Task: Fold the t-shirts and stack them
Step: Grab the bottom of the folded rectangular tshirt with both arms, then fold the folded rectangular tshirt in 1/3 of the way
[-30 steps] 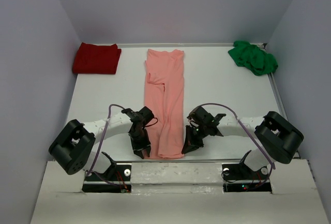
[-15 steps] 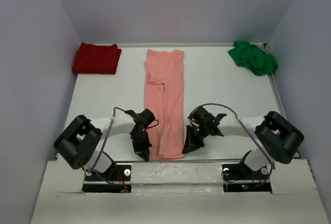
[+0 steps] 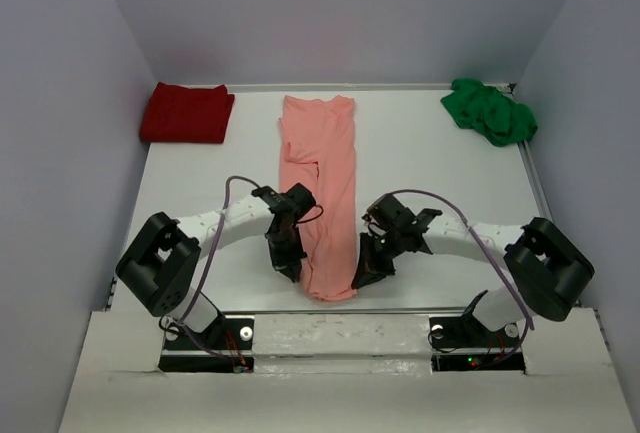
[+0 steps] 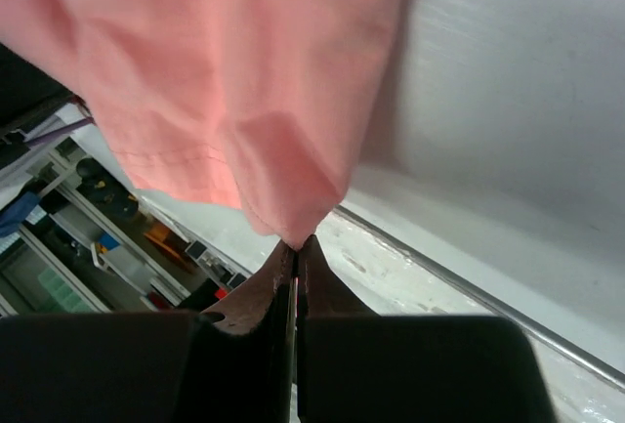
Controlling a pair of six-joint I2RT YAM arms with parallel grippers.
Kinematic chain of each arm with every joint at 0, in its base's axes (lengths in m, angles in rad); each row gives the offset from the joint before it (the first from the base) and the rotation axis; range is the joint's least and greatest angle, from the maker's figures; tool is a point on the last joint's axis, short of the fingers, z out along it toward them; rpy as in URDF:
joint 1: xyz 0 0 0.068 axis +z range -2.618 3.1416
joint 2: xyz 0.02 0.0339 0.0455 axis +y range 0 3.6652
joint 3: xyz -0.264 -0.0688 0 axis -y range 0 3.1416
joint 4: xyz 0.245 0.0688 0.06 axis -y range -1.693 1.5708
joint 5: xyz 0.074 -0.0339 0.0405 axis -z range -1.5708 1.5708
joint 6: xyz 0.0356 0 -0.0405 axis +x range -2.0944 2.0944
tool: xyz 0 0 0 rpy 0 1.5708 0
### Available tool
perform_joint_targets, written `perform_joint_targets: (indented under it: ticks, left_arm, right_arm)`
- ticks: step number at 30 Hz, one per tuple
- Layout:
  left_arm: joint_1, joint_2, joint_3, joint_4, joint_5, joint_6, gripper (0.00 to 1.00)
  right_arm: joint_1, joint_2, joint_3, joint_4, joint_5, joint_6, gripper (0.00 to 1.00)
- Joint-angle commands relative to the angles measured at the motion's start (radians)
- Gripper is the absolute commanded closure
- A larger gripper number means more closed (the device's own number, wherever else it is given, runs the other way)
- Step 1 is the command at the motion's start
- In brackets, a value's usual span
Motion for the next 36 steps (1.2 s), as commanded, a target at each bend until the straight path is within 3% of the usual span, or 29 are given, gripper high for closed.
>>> perform_joint_targets:
  ticks: [1, 6, 13, 24, 36]
  left_arm:
    - [0.003, 0.016, 0.191, -0.115, -0.082, 0.036, 1.00]
    - [0.022, 0.034, 0.313, -0.199, -0.095, 0.059, 1.00]
    - [0.092, 0.016, 0.369, -0.264, -0.108, 0.087, 1.00]
    - [0.224, 0.013, 0.453, -0.302, -0.132, 0.127, 1.00]
    - [0.237, 0.227, 0.738, -0.351, -0.172, 0.214, 1.00]
  right_arm:
    - [-0.042, -0.053, 0.111, -0.104, -0.011, -0.070, 1.00]
    - [-0.141, -0.088, 0.217, -0.260, -0.032, -0.141, 1.00]
    - [-0.224, -0.078, 0.349, -0.391, -0.032, -0.236, 1.00]
    - [-0.294, 0.065, 0.530, -0.440, -0.061, -0.345, 1.00]
    - [-0.346, 0.221, 0.718, -0.474, -0.084, -0.406, 1.00]
